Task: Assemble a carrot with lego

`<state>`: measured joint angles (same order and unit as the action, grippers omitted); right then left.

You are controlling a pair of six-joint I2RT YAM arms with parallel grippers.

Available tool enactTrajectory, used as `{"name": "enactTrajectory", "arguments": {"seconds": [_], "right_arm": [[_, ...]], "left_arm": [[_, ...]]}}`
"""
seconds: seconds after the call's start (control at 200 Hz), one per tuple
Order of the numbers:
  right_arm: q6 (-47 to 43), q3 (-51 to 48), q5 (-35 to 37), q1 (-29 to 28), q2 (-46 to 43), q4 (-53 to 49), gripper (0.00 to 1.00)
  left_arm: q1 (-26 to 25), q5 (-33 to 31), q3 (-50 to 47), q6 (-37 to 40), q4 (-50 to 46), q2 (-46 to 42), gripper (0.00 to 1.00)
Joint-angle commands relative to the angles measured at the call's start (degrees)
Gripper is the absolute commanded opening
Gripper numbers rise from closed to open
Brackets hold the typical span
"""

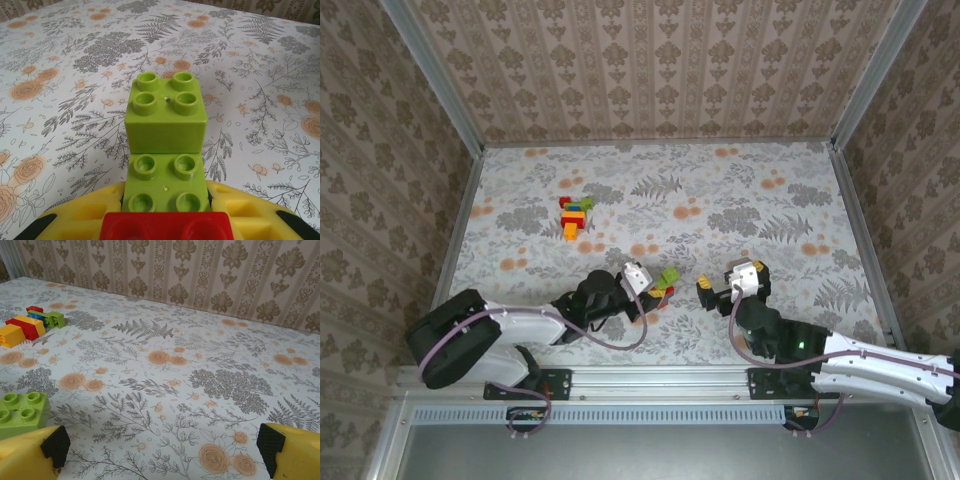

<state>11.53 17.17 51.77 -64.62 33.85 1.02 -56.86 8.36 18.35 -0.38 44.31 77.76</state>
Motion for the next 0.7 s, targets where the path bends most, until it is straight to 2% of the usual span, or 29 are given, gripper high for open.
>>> {"name": "enactTrajectory", "arguments": {"seconds": [0.0,0.695], "right_arm": [[1.1,1.0,-0.4,0.5,-0.7,-1.0,1.00],[1.4,0.7,-0.4,0.8,-0.3,-0.8,1.00]], "left_arm": [[0.2,0.5,1.4,-0.5,2.6,0.9,0.12],[-2.2,-2.8,1.3,-0.8,0.0,-0.1,0.12]]}}
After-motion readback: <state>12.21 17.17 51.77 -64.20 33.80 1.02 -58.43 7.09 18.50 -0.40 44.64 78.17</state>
